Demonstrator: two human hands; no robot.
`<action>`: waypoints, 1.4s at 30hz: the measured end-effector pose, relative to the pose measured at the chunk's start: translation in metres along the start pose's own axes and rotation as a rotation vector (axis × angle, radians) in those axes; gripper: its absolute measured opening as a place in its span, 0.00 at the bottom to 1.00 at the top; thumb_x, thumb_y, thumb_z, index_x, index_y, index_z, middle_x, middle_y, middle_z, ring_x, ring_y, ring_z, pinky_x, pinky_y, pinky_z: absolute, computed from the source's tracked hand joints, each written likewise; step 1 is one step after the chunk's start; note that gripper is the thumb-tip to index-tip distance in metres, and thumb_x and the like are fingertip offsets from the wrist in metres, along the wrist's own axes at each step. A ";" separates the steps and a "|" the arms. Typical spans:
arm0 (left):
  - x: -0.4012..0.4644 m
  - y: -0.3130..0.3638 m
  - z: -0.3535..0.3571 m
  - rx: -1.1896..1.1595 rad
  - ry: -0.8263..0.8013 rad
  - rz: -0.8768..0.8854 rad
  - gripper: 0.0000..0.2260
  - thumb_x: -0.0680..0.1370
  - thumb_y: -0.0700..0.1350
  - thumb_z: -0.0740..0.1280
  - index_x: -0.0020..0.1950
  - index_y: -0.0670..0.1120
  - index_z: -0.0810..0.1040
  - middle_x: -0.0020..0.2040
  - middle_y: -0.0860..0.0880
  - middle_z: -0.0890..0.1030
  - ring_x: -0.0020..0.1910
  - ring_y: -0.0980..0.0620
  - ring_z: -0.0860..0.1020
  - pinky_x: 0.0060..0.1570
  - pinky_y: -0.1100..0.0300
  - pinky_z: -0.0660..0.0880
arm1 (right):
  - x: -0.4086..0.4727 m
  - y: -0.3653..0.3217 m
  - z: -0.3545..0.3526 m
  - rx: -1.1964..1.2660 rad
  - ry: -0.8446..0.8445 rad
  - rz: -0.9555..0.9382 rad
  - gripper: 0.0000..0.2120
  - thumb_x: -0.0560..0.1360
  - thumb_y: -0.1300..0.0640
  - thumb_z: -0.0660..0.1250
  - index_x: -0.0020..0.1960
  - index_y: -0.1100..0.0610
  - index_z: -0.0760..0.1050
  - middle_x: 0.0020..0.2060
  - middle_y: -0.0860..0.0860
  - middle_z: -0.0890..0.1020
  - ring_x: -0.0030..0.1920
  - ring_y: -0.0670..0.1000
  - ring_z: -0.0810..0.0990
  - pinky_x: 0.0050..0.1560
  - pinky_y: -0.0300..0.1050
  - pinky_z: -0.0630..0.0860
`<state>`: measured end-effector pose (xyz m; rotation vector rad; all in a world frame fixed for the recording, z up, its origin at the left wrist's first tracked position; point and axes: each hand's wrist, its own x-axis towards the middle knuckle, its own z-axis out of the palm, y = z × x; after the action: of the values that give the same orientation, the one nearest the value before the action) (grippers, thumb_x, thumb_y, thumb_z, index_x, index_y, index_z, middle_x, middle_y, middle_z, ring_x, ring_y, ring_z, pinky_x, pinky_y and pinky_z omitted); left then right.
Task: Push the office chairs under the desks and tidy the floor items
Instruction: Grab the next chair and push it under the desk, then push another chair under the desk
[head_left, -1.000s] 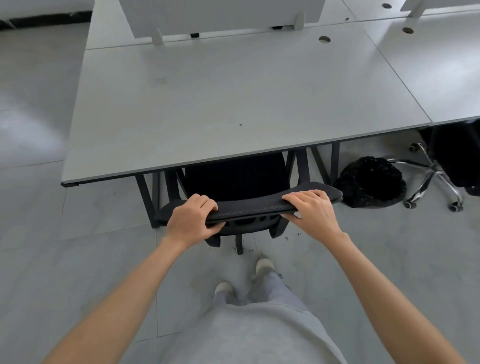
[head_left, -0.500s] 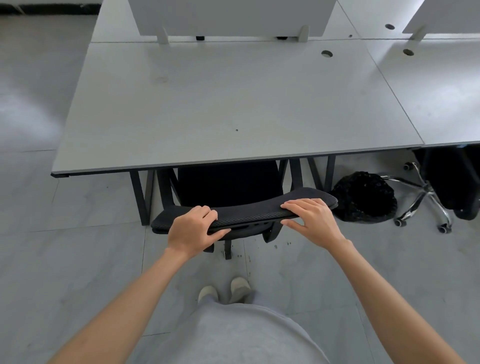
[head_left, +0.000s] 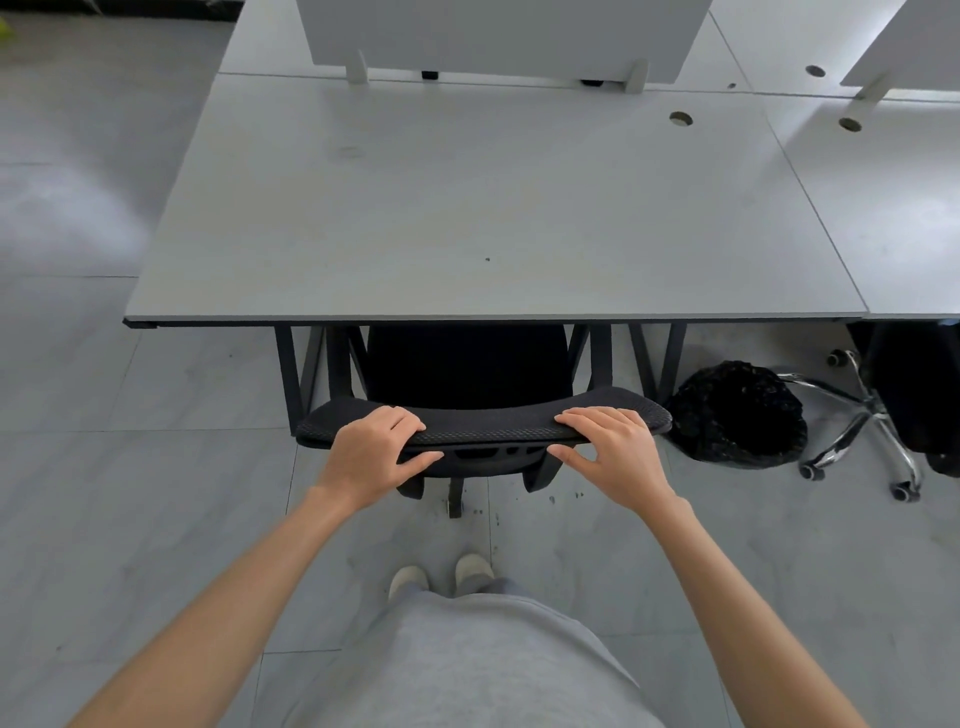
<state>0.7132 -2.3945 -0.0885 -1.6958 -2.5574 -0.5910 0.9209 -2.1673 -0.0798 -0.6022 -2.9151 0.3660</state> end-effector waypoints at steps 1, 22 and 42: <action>-0.002 0.000 -0.001 -0.021 -0.006 -0.004 0.28 0.76 0.64 0.51 0.46 0.44 0.80 0.42 0.51 0.82 0.41 0.52 0.80 0.35 0.62 0.75 | 0.001 -0.001 -0.002 0.017 -0.025 -0.004 0.31 0.74 0.33 0.50 0.54 0.54 0.80 0.51 0.47 0.84 0.53 0.49 0.81 0.55 0.46 0.72; -0.312 -0.008 -0.059 -0.721 0.502 -1.404 0.23 0.79 0.39 0.61 0.46 0.70 0.77 0.42 0.61 0.83 0.43 0.61 0.81 0.45 0.68 0.75 | 0.047 -0.277 0.120 0.905 -0.831 0.069 0.14 0.77 0.68 0.59 0.52 0.52 0.76 0.50 0.47 0.82 0.47 0.37 0.80 0.47 0.35 0.72; -0.226 -0.446 -0.211 -0.822 0.836 -1.360 0.09 0.78 0.47 0.60 0.53 0.50 0.78 0.45 0.52 0.84 0.44 0.53 0.82 0.48 0.64 0.76 | 0.391 -0.594 0.238 1.033 -0.853 -0.011 0.13 0.78 0.68 0.58 0.50 0.53 0.76 0.47 0.50 0.83 0.47 0.45 0.82 0.50 0.41 0.75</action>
<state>0.3684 -2.8127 -0.0761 0.6681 -2.3952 -1.9310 0.3009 -2.5866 -0.1161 -0.2586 -2.7110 2.3668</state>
